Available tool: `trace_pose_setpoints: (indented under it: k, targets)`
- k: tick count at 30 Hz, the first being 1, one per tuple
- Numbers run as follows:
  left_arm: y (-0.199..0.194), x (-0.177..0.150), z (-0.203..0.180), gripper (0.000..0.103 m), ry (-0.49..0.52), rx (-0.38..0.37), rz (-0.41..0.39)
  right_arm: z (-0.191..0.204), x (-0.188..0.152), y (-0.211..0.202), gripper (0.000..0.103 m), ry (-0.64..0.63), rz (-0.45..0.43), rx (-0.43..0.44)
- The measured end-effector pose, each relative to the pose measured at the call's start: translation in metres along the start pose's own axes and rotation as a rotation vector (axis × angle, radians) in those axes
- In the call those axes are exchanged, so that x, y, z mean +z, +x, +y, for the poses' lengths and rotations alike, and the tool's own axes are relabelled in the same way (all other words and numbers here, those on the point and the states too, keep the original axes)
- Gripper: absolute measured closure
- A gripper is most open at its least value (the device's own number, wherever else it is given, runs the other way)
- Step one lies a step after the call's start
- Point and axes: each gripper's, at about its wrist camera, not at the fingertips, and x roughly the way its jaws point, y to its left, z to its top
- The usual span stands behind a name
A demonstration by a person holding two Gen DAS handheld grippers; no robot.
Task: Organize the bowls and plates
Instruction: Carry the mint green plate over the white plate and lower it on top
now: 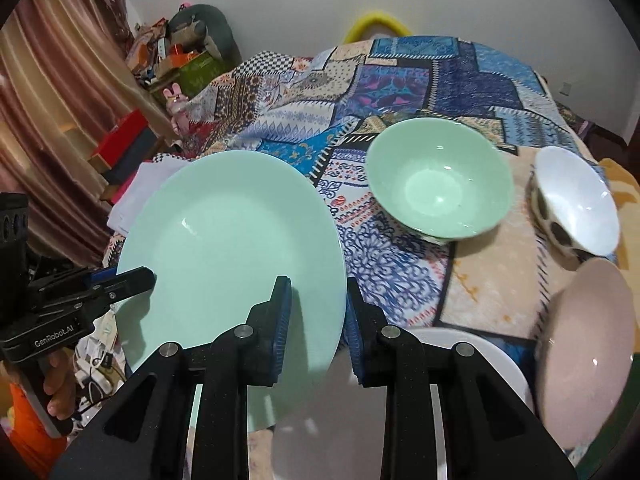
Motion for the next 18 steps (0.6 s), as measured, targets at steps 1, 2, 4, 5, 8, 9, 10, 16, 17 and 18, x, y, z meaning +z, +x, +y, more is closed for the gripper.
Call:
trace_pose_setpoints:
  k: [1,2,4,5,8,9,10,16,17,18]
  targets:
    - [-0.003,-0.001,-0.004,0.076,0.004,-0.002,-0.003,-0.002,-0.002,-0.005,0.079,0.001,-0.005,-0.001]
    - [-0.006,-0.002,-0.008,0.076,0.009,-0.004,-0.007,-0.003,-0.004,-0.009,0.079,0.003,-0.01,-0.004]
    - [-0.012,-0.005,-0.018,0.076,0.022,-0.005,-0.016,-0.007,-0.008,-0.018,0.079,0.008,-0.021,-0.006]
    - [-0.015,-0.006,-0.024,0.076,0.029,-0.006,-0.02,-0.01,-0.011,-0.022,0.079,0.013,-0.025,-0.008]
    - [-0.022,-0.01,-0.038,0.076,0.042,-0.011,-0.023,-0.017,-0.019,-0.033,0.079,0.022,-0.038,-0.012]
    - [-0.023,-0.012,-0.043,0.076,0.048,-0.014,-0.022,-0.02,-0.021,-0.037,0.079,0.025,-0.041,-0.012]
    - [-0.024,-0.013,-0.047,0.076,0.052,-0.017,-0.021,-0.022,-0.024,-0.039,0.079,0.027,-0.044,-0.01]
    - [-0.026,-0.022,-0.075,0.076,0.078,-0.03,-0.016,-0.043,-0.04,-0.056,0.079,0.058,-0.057,-0.019]
    - [-0.026,-0.024,-0.08,0.076,0.081,-0.033,-0.013,-0.046,-0.042,-0.058,0.079,0.062,-0.057,-0.02]
    - [-0.024,-0.026,-0.085,0.076,0.084,-0.036,-0.01,-0.05,-0.046,-0.06,0.079,0.069,-0.057,-0.02]
